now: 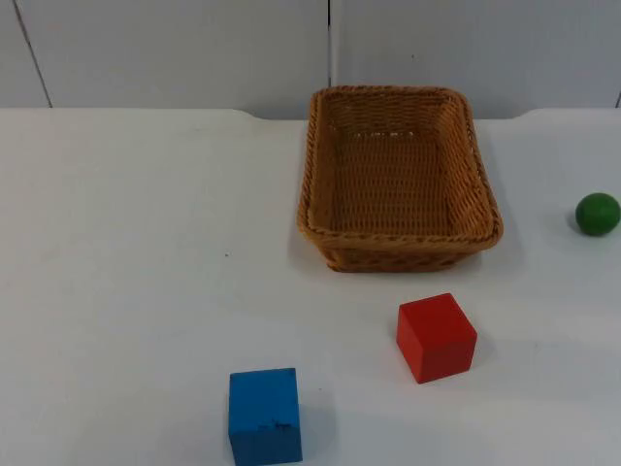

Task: Place all geometric objects except the red cube into the basket.

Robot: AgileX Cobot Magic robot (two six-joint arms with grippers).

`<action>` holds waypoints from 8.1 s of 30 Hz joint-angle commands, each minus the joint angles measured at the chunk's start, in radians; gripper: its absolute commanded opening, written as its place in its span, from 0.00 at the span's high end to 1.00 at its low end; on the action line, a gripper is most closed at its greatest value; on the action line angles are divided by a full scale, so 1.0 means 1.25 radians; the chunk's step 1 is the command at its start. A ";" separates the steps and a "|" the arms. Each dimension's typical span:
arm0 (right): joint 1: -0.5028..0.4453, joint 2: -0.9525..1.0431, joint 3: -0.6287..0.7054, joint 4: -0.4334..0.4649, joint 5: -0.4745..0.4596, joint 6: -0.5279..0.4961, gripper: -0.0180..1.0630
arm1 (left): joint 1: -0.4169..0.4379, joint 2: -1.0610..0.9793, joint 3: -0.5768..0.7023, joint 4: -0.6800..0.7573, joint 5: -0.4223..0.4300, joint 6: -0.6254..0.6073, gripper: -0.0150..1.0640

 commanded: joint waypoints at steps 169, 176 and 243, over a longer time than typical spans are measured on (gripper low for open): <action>-0.006 0.544 -0.088 0.016 -0.257 -0.013 0.01 | -0.467 1.825 -1.121 -0.096 -0.281 0.123 0.14; -0.006 0.544 -0.088 0.016 -0.260 -0.013 0.01 | -0.467 1.725 -1.121 -0.176 -0.162 0.129 0.14; -0.004 0.544 -0.088 0.020 -0.255 -0.013 0.01 | -0.010 0.990 -0.273 -0.177 -0.258 0.141 0.14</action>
